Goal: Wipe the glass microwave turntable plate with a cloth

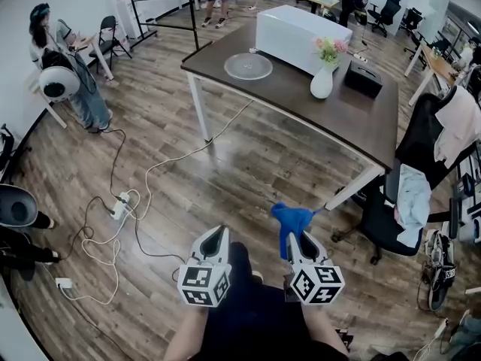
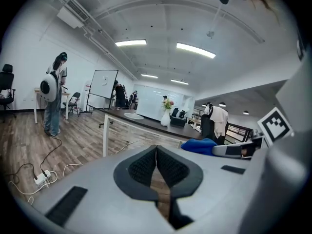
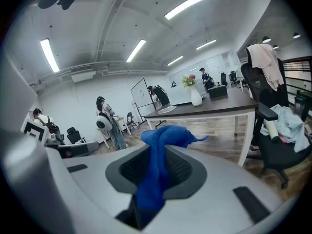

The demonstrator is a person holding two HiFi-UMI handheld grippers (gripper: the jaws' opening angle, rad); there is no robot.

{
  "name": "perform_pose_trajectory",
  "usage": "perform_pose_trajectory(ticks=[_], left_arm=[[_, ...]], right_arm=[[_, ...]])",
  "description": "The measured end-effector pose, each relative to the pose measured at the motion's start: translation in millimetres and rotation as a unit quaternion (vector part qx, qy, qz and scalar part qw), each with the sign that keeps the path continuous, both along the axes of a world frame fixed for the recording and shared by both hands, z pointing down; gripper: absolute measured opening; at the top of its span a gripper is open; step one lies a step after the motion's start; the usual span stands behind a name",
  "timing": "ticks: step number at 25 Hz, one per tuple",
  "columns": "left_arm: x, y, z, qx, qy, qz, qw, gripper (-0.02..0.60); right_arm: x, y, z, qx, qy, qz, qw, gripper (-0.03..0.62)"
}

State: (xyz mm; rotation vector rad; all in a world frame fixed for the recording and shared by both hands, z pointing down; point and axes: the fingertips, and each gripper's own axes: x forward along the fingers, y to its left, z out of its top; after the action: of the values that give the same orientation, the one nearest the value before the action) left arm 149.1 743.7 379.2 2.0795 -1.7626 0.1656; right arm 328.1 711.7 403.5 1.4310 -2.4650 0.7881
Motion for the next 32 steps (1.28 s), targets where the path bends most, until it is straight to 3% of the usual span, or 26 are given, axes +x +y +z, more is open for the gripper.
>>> perform_pose_trajectory(ticks=[12, 25, 32], left_arm=[[-22.9, -81.0, 2.4, -0.007, -0.001, -0.014, 0.9999, 0.005], [-68.4, -226.6, -4.6, -0.022, 0.003, 0.001, 0.9997, 0.005], [-111.8, -301.6, -8.0, -0.021, 0.004, 0.007, 0.9997, 0.005]], right_arm=[[-25.4, -85.7, 1.5, 0.004, 0.016, -0.021, 1.0, 0.074], [-65.9, -228.3, -7.1, -0.01, 0.027, -0.009, 1.0, 0.074], [-104.1, -302.4, -11.1, -0.008, 0.023, -0.001, 1.0, 0.074]])
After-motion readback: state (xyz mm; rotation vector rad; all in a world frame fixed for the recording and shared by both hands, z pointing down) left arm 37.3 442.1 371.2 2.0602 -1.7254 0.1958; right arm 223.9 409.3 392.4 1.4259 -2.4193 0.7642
